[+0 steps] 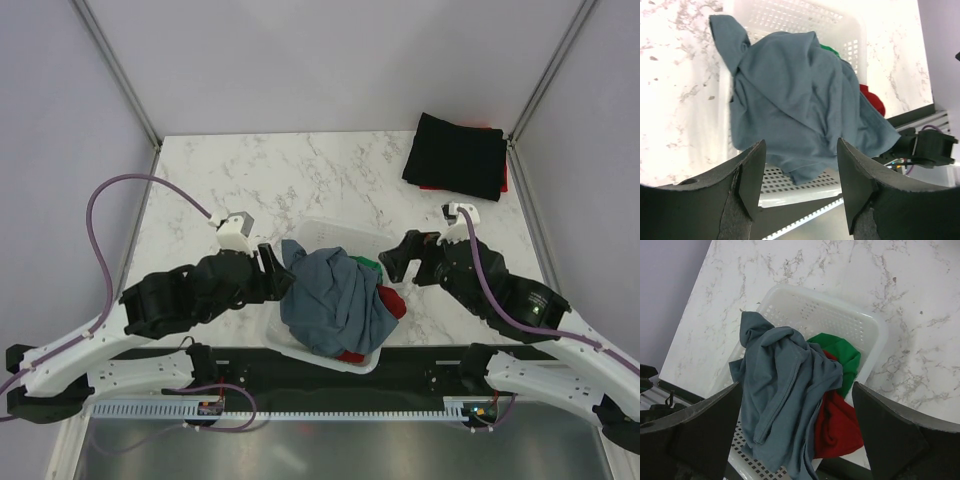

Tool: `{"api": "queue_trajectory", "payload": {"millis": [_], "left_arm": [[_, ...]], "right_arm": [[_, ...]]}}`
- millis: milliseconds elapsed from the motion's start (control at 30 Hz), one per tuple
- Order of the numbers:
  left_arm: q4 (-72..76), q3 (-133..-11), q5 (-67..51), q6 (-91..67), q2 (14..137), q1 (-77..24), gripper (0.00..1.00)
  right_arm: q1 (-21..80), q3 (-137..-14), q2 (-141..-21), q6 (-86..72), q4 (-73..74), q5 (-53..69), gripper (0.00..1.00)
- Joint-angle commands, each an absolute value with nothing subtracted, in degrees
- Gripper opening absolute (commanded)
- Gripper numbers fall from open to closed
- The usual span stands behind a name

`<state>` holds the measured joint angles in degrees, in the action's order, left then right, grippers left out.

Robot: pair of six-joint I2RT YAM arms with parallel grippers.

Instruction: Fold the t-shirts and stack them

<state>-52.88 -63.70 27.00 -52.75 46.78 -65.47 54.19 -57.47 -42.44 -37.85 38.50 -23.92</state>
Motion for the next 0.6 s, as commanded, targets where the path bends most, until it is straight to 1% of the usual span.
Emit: {"api": "queue_trajectory", "payload": {"millis": [0,100,300,567], "left_arm": [[-53.9,-63.1,31.2,-48.8,45.0,-65.2,0.66],[-55.5,-62.6,32.3,-46.9,43.8,-65.2,0.66],[-58.0,-60.6,34.2,-43.2,40.6,-65.2,0.66],[-60.0,-53.5,38.1,-43.5,34.8,-65.2,0.64]], "right_arm": [[54.2,-56.8,-42.1,-37.7,33.7,-19.3,0.98],[54.2,-56.6,-43.7,-37.4,32.1,-15.3,0.98],[54.8,-57.0,-54.0,-36.5,27.3,-5.5,0.98],[57.6,-60.6,-65.1,-35.9,26.5,-5.9,0.97]]}}
